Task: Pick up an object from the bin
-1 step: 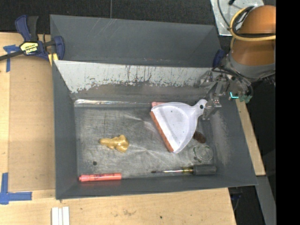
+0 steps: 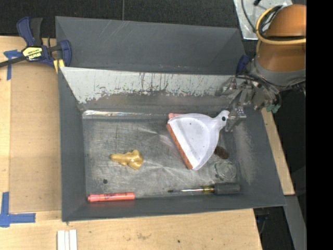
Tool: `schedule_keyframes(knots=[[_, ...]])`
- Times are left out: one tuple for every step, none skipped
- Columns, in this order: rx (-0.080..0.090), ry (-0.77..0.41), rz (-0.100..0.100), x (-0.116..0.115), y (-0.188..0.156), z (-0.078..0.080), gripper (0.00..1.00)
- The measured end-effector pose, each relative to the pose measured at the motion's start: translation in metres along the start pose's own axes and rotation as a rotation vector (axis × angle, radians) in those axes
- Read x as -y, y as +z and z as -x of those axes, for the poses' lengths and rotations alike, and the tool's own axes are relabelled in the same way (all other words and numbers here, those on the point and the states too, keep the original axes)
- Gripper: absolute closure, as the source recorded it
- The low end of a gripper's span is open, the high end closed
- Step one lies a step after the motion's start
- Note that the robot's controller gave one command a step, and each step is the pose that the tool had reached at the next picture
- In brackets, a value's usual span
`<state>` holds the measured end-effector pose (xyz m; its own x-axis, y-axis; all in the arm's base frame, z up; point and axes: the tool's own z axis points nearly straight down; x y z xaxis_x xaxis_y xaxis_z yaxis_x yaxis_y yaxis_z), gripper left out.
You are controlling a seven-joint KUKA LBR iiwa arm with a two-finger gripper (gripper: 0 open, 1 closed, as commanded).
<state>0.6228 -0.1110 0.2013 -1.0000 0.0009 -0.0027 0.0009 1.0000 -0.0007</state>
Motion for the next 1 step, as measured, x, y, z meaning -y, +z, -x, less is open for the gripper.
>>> schedule_keyframes(knots=[[0.009, -0.159, -0.002, 0.0086, 0.033, 0.0007, 0.0]])
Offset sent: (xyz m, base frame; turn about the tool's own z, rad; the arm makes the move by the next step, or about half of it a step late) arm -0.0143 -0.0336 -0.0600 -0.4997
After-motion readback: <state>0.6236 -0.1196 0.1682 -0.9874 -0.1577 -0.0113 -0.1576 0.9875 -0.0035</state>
